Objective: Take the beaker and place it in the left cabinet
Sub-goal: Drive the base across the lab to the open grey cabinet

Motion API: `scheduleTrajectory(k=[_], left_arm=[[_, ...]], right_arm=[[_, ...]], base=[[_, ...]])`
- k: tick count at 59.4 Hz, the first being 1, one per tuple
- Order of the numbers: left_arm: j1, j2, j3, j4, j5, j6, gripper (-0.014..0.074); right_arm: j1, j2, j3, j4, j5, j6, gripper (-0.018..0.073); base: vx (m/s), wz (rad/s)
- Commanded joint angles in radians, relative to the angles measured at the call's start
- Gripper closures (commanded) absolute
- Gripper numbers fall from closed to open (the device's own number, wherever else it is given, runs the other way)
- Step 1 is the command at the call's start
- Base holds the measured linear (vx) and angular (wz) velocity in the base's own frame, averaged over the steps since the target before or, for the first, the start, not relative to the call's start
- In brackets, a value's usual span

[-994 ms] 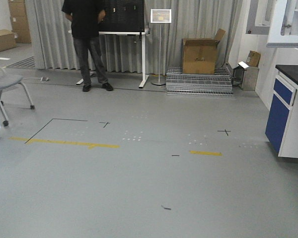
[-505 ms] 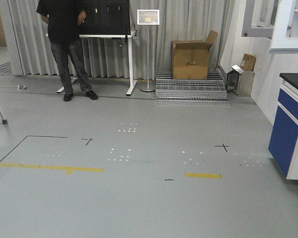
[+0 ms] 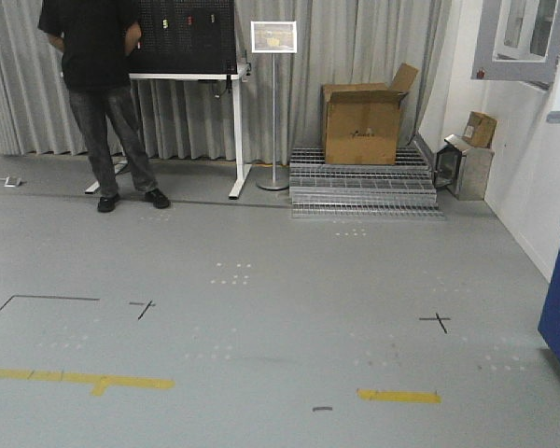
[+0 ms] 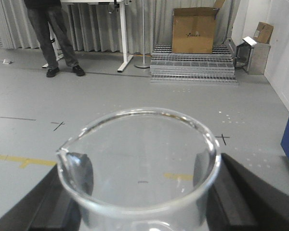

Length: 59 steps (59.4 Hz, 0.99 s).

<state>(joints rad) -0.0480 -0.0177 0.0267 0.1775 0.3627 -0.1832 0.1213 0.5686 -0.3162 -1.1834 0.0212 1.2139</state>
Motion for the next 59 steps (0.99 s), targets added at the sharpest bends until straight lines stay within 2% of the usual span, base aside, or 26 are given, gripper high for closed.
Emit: scheduleTrajectory(k=[1, 59], left_arm=[[-0.005, -0.01, -0.015, 0.003, -0.075, -0.004, 0.0593], [-0.005, -0.01, -0.015, 0.003, -0.075, -0.004, 0.0593]], right_arm=[[-0.004, 0.006, -0.032, -0.007, -0.029, -0.004, 0.0564], [-0.004, 0.009, -0.032, -0.007, -0.03, -0.004, 0.0564]], base=[[0.71, -0.06], [0.68, -0.03]])
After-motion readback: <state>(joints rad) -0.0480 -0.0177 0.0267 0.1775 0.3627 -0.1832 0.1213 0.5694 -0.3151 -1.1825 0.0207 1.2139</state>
